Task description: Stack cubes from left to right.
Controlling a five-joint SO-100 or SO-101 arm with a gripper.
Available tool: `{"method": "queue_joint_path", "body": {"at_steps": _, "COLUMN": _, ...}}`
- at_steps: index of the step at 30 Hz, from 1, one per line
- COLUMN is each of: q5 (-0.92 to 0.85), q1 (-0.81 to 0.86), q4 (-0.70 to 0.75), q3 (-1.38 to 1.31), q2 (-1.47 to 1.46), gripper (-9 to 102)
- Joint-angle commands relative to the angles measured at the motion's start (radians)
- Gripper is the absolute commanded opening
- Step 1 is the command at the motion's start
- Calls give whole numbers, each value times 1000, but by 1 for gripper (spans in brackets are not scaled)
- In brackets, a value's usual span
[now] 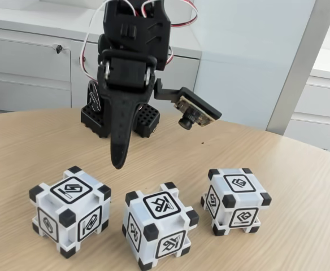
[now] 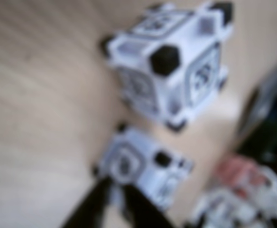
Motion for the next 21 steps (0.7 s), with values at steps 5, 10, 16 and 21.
{"method": "queue_joint_path", "body": {"at_steps": 5, "q5": -5, "q1": -5, "q4": -2, "q3": -5, "q2": 55, "gripper": 0}}
{"method": "queue_joint_path", "body": {"at_steps": 10, "q5": -5, "q1": -5, "q4": -2, "q3": -5, "q2": 55, "gripper": 0}}
{"method": "queue_joint_path", "body": {"at_steps": 16, "q5": 12, "q1": -3, "q4": -2, "q3": -5, "q2": 55, "gripper": 0}}
{"method": "queue_joint_path", "body": {"at_steps": 21, "q5": 5, "q1": -5, "q4": -3, "q3": -5, "q2": 55, "gripper": 0}}
